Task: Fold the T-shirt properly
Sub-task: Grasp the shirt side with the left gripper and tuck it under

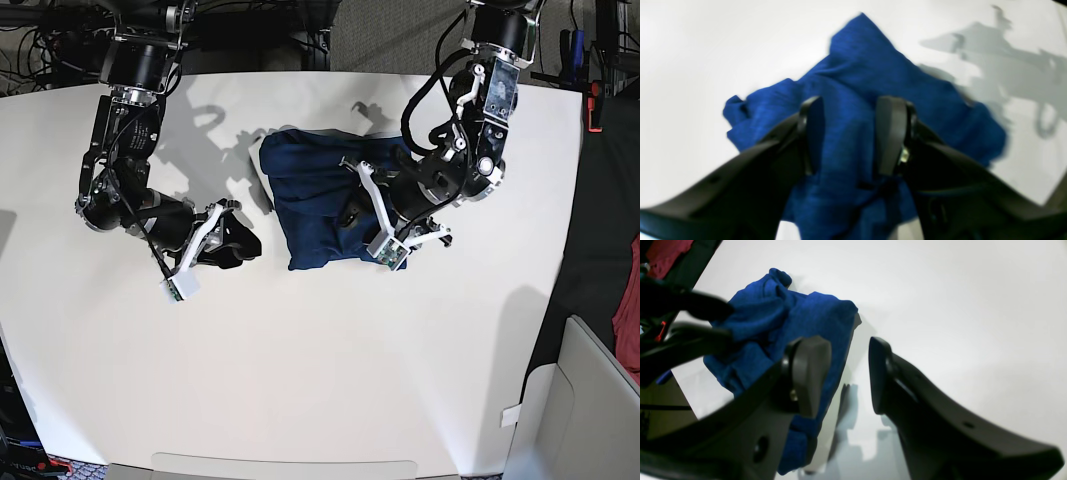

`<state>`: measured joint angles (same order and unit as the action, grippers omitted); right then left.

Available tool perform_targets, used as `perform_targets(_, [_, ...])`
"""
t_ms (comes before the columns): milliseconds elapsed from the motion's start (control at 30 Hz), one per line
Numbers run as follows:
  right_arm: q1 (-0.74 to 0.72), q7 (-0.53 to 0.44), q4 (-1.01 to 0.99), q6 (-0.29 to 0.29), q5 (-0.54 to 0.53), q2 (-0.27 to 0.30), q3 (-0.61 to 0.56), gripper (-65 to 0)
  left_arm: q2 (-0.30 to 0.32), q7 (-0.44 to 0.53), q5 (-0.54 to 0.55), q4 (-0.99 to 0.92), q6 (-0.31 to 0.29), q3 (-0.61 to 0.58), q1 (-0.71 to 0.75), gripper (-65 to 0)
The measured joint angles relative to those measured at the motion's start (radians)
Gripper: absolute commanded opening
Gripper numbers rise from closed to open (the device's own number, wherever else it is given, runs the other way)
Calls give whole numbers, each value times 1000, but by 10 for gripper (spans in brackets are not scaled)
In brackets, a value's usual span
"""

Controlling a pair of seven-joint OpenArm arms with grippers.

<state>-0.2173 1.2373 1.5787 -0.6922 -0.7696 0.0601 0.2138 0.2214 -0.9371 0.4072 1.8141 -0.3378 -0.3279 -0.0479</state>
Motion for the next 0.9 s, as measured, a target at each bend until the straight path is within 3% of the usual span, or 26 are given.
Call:
perform_targets(233, [-13,-1,0,0,-4,0,0,-411,3,-4,-5,-27,-3,-29,-3,-436])
perform_targets(467, [-13,0,-5,0,-3,-2,0,-411,3,-4,-5,-27,-3,-26,-3,-586])
perform_targets(633, [-15,-6,-5,0,-3,-2,0,-411,4,-11,-6,-17,-2,-22,4,-602])
perform_targets(900, [-31,-22,-55,0,5,-13,1,-411,5,-28,-22,146,1,176,135,-600])
